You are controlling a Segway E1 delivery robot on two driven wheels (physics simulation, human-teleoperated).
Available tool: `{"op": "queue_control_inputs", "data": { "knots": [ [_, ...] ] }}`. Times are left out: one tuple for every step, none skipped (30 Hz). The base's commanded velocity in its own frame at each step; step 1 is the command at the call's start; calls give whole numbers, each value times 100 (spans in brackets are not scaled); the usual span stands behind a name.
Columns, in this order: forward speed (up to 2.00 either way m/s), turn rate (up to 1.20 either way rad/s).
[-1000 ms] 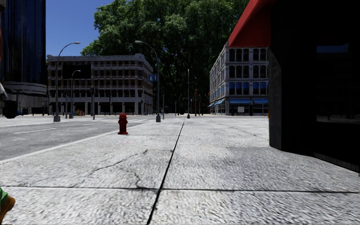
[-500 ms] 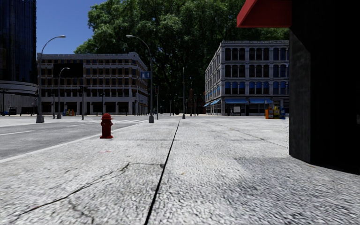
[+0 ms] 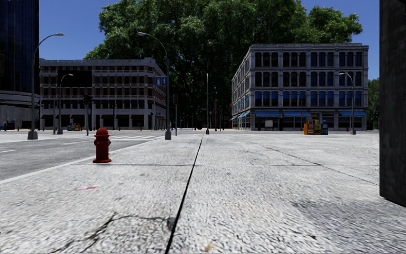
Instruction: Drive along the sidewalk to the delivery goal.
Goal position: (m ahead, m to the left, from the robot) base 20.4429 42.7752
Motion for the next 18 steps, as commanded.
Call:
{"op": "queue_control_inputs", "data": {
  "knots": [
    [200, 0],
    [200, 0],
    [200, 0],
    [200, 0],
    [200, 0],
    [200, 0],
    [200, 0],
    [200, 0],
    [200, 0],
    [200, 0],
    [200, 0],
    [200, 0],
    [200, 0],
    [200, 0],
    [200, 0],
    [200, 0],
    [200, 0],
    [200, 0]
  ]
}}
